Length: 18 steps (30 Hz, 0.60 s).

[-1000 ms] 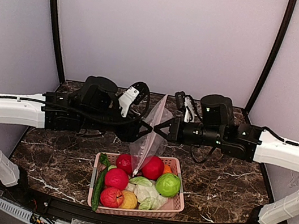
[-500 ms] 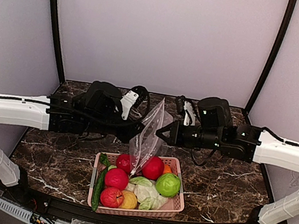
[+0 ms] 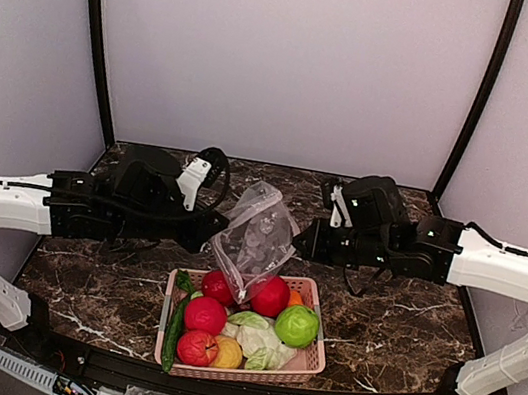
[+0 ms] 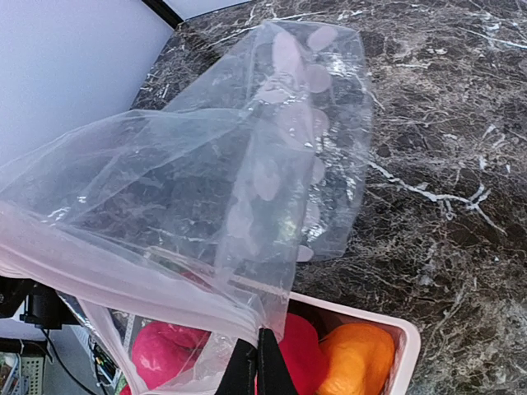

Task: Place the food in the zip-top bag and seal the zipper
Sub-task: Open the zipper food storage bag at the center of the board.

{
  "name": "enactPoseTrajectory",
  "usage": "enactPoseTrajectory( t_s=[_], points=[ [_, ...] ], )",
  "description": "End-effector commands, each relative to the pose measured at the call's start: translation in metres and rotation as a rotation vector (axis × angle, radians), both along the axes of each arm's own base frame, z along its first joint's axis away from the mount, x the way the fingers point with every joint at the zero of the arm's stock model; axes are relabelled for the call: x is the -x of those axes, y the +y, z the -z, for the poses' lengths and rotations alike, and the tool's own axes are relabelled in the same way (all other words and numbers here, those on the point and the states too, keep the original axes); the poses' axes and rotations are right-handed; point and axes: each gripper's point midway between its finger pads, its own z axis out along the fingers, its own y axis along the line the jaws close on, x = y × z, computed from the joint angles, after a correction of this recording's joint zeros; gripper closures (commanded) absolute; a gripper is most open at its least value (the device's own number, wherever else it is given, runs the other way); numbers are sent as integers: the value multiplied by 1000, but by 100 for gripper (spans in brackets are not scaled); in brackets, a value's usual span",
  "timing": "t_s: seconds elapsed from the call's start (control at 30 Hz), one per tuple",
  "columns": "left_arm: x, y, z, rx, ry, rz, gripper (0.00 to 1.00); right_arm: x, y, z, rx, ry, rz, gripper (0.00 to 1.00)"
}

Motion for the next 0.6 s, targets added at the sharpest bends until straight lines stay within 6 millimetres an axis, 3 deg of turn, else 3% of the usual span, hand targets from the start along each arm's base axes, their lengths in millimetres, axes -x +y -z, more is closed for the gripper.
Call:
enactPoseTrajectory(
  t_s=[0.0, 0.13, 0.23, 0.37, 0.57],
  points=[
    [4, 14, -2, 0, -2, -27, 99, -5, -17, 7, 70, 7, 95, 100],
    [10, -4, -7, 37, 7, 53, 99, -5, -15, 1, 61, -4, 79, 100],
    [12, -18, -5, 60, 30, 92, 99, -1, -8, -8, 45, -34, 29, 92],
    [9, -28, -8, 90, 50, 97, 99, 12, 5, -29, 2, -101, -46, 62],
    [9, -32, -16, 132, 49, 94, 99, 22, 14, -40, -13, -136, -73, 31]
  ],
)
